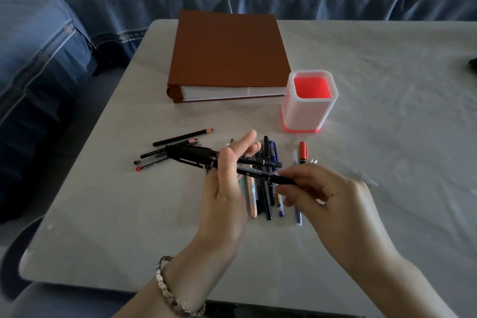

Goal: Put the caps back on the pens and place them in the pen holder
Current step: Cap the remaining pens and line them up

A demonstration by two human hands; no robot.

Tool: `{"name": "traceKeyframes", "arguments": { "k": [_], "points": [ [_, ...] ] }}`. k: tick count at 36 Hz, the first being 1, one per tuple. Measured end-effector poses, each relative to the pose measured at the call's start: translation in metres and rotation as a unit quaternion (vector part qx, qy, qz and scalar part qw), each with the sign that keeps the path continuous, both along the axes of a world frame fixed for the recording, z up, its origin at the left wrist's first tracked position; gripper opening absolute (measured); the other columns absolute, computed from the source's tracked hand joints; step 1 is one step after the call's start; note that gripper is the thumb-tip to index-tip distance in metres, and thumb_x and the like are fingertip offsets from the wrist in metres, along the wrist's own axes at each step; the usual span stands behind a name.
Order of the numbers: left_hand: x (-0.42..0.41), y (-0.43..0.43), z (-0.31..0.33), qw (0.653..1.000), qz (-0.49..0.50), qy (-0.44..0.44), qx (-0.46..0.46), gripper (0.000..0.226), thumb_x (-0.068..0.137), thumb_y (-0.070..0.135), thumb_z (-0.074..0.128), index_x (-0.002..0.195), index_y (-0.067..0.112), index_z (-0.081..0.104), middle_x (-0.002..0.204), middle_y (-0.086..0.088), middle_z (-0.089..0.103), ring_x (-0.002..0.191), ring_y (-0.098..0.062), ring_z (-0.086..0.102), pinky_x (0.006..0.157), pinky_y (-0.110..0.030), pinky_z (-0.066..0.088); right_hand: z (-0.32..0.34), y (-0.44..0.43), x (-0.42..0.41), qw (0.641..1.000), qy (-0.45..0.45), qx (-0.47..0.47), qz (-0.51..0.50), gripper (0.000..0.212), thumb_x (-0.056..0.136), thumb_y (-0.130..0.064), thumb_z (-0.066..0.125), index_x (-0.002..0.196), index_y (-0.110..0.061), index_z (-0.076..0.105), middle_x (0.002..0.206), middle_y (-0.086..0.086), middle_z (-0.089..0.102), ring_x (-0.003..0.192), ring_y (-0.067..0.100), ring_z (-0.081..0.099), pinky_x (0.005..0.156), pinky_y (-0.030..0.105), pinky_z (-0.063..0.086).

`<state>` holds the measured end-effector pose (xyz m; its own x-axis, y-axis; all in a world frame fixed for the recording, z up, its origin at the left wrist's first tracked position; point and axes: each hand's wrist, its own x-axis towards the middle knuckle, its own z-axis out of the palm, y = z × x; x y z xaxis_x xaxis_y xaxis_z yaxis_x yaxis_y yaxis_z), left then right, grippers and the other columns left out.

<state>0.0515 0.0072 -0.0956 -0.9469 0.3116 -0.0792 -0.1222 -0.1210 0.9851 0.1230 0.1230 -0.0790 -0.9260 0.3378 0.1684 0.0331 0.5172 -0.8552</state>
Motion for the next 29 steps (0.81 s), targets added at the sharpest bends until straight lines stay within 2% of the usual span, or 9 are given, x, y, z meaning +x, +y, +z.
{"name": "traceKeyframes", "arguments": {
  "k": [2, 5, 9, 13, 16, 20, 22, 25, 29],
  "points": [
    [-0.001, 0.0, -0.002, 1.0, -0.01, -0.016, 0.003, 0.045, 0.083, 0.048, 0.027, 0.102, 0.035, 0.065, 0.106, 0.008, 0.068, 0.107, 0.002, 0.058, 0.08, -0.009, 0.044, 0.0, 0.001, 0.0, 1.0, 0.0, 0.017, 0.008, 0.012, 0.077, -0.032, 0.063, 0.086, -0.028, 0.07, 0.071, -0.012, 0.067, 0.062, 0.004, 0.063, 0.06, 0.013, 0.047],
    [-0.001, 0.001, -0.006, 1.0, -0.016, -0.023, 0.001, 0.046, 0.082, 0.047, 0.026, 0.101, 0.035, 0.066, 0.11, 0.007, 0.067, 0.109, 0.001, 0.057, 0.084, -0.013, 0.042, 0.001, -0.001, -0.001, 0.999, -0.003, 0.04, 0.032, 0.023, 0.079, -0.04, 0.049, 0.089, -0.028, 0.066, 0.068, -0.005, 0.065, 0.059, 0.009, 0.06, 0.058, 0.02, 0.046],
    [0.0, 0.001, -0.005, 1.0, -0.009, -0.013, -0.015, 0.047, 0.078, 0.055, 0.032, 0.102, 0.034, 0.067, 0.11, 0.006, 0.068, 0.109, -0.002, 0.058, 0.093, -0.024, 0.04, 0.0, -0.003, -0.003, 0.999, -0.006, 0.024, 0.04, 0.012, 0.082, -0.032, 0.055, 0.091, -0.029, 0.063, 0.072, -0.005, 0.064, 0.059, 0.011, 0.059, 0.055, 0.019, 0.047],
    [-0.002, 0.0, -0.001, 0.997, -0.022, 0.023, -0.067, 0.034, 0.098, 0.026, 0.03, 0.106, 0.031, 0.063, 0.11, 0.008, 0.065, 0.091, 0.009, 0.059, 0.082, -0.006, 0.041, -0.012, -0.003, -0.006, 0.99, -0.091, -0.089, 0.056, 0.025, 0.084, -0.011, 0.061, 0.065, -0.027, 0.064, 0.064, -0.004, 0.067, 0.051, 0.007, 0.055, 0.053, 0.015, 0.045],
    [-0.006, 0.001, -0.008, 0.987, -0.053, 0.049, -0.145, 0.034, 0.097, 0.02, 0.032, 0.114, 0.026, 0.061, 0.112, 0.006, 0.061, 0.094, 0.017, 0.053, 0.074, 0.004, 0.034, -0.026, -0.012, -0.005, 0.987, -0.145, 0.013, 0.073, 0.011, 0.085, -0.022, 0.058, 0.076, -0.025, 0.064, 0.063, -0.009, 0.061, 0.06, 0.008, 0.054, 0.056, 0.016, 0.042],
    [-0.005, 0.007, -0.02, 0.984, -0.05, 0.016, -0.172, 0.028, 0.094, 0.03, 0.043, 0.112, 0.025, 0.064, 0.108, 0.009, 0.064, 0.101, 0.014, 0.053, 0.078, 0.004, 0.036, -0.036, -0.014, -0.005, 0.989, -0.086, 0.12, -0.013, 0.013, 0.073, -0.033, 0.061, 0.08, -0.023, 0.067, 0.079, -0.016, 0.054, 0.076, 0.004, 0.047, 0.066, 0.009, 0.038],
    [-0.003, 0.008, -0.019, 0.985, -0.058, -0.014, -0.16, 0.021, 0.092, 0.034, 0.044, 0.095, 0.031, 0.065, 0.09, 0.016, 0.064, 0.084, 0.02, 0.055, 0.07, 0.003, 0.038, -0.039, -0.012, -0.006, 0.989, -0.069, 0.126, -0.028, 0.017, 0.07, -0.032, 0.067, 0.081, -0.02, 0.066, 0.086, -0.012, 0.057, 0.082, 0.004, 0.048, 0.073, 0.012, 0.039],
    [-0.001, 0.008, -0.018, 0.983, -0.077, -0.036, -0.162, 0.025, 0.082, 0.05, 0.04, 0.074, 0.033, 0.057, 0.072, 0.016, 0.054, 0.059, 0.021, 0.05, 0.059, 0.003, 0.036, -0.037, -0.01, -0.006, 0.987, -0.109, 0.113, -0.026, 0.024, 0.074, -0.033, 0.072, 0.092, -0.022, 0.063, 0.081, -0.019, 0.054, 0.074, 0.002, 0.046, 0.065, 0.012, 0.039],
    [-0.002, 0.008, -0.019, 0.981, -0.083, -0.062, -0.163, 0.035, 0.086, 0.05, 0.038, 0.097, 0.031, 0.064, 0.086, 0.022, 0.057, 0.065, 0.025, 0.048, 0.059, 0.009, 0.031, -0.041, -0.012, -0.006, 0.98, -0.122, 0.156, -0.001, 0.021, 0.087, -0.029, 0.055, 0.106, -0.021, 0.061, 0.091, -0.004, 0.065, 0.079, 0.016, 0.054, 0.065, 0.025, 0.043]
  ]
}}
